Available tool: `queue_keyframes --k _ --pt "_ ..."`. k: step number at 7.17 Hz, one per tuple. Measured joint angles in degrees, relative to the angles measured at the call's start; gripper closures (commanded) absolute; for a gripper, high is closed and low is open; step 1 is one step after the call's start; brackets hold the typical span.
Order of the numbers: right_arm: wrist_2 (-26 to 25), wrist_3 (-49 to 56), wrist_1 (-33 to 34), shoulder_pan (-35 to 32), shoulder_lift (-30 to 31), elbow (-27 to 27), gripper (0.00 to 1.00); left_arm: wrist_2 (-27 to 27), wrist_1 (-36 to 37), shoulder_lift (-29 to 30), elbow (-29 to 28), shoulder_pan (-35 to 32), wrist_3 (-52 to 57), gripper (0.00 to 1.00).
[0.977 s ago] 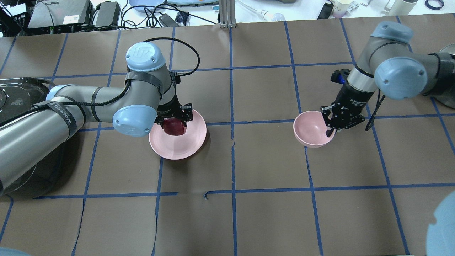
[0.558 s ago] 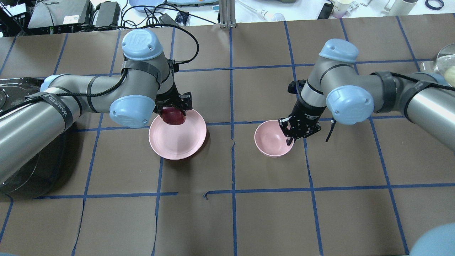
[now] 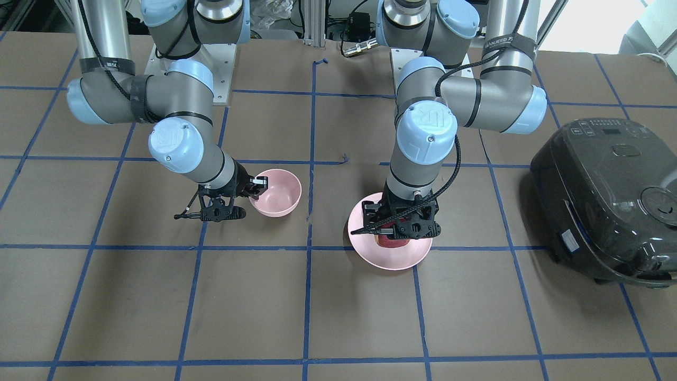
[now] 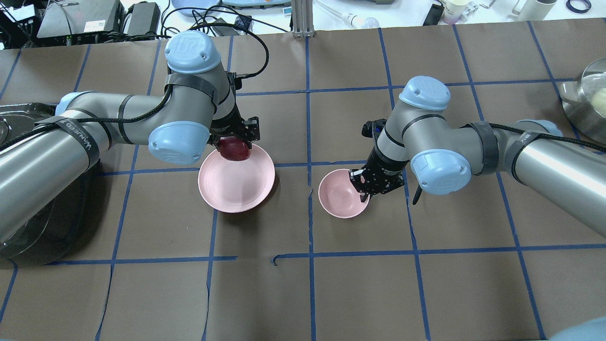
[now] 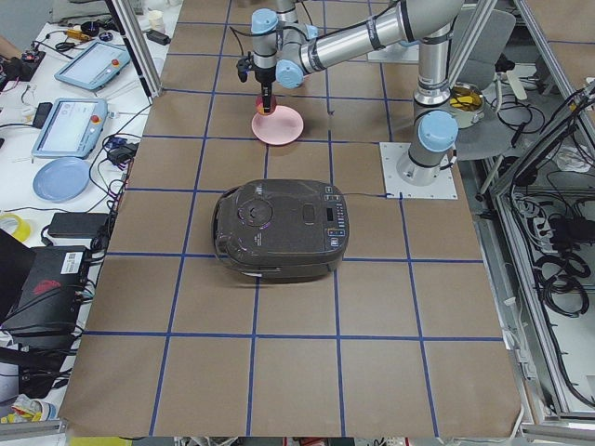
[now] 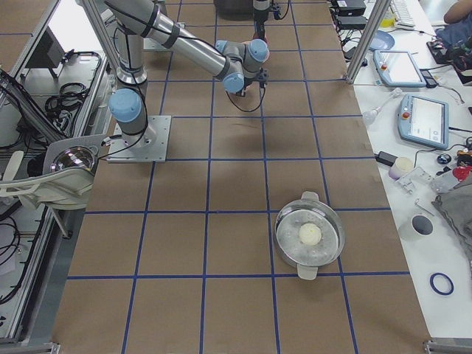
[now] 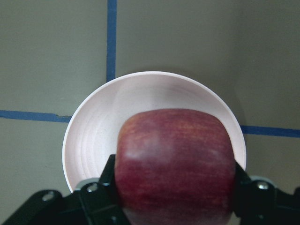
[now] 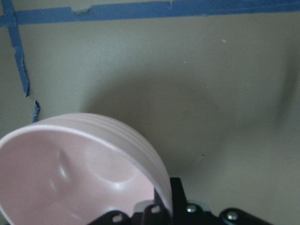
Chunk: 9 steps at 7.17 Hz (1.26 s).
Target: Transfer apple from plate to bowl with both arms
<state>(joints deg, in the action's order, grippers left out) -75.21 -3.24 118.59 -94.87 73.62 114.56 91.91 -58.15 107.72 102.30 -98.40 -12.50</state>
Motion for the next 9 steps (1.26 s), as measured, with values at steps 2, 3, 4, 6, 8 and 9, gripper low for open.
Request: queue_keyframes --k 2,3,4,6,8,9 --pt "-0.08 -0.31 -0.04 -0.31 0.14 0.0 0.0 -0.15 -0.23 -0.26 -0.44 -1.58 -1.63 0.73" --pt "-0.45 -0.39 -0.23 -0.05 0.63 -0.46 0.0 -0.11 -0.89 -0.75 -0.7 -2.41 -2.18 0.73" --pt "-1.92 -0.37 -0.66 0.51 1.51 -1.33 0.0 -0.16 -1.38 -1.11 -0.82 -2.91 -3.01 0.73" --pt "-6.91 -0.04 -4.5 2.79 3.94 -4.67 0.0 -0.52 -1.62 -1.19 -0.99 -5.16 -6.61 0.73" --pt "-10.54 0.78 -10.68 5.6 7.94 -8.64 0.0 -0.68 -1.43 -0.68 -2.35 -9.82 -12.29 0.73" --pt "-11.62 1.9 -13.15 6.24 10.69 -9.52 0.0 -1.1 -1.46 -0.07 -3.54 -12.17 -15.93 0.74"
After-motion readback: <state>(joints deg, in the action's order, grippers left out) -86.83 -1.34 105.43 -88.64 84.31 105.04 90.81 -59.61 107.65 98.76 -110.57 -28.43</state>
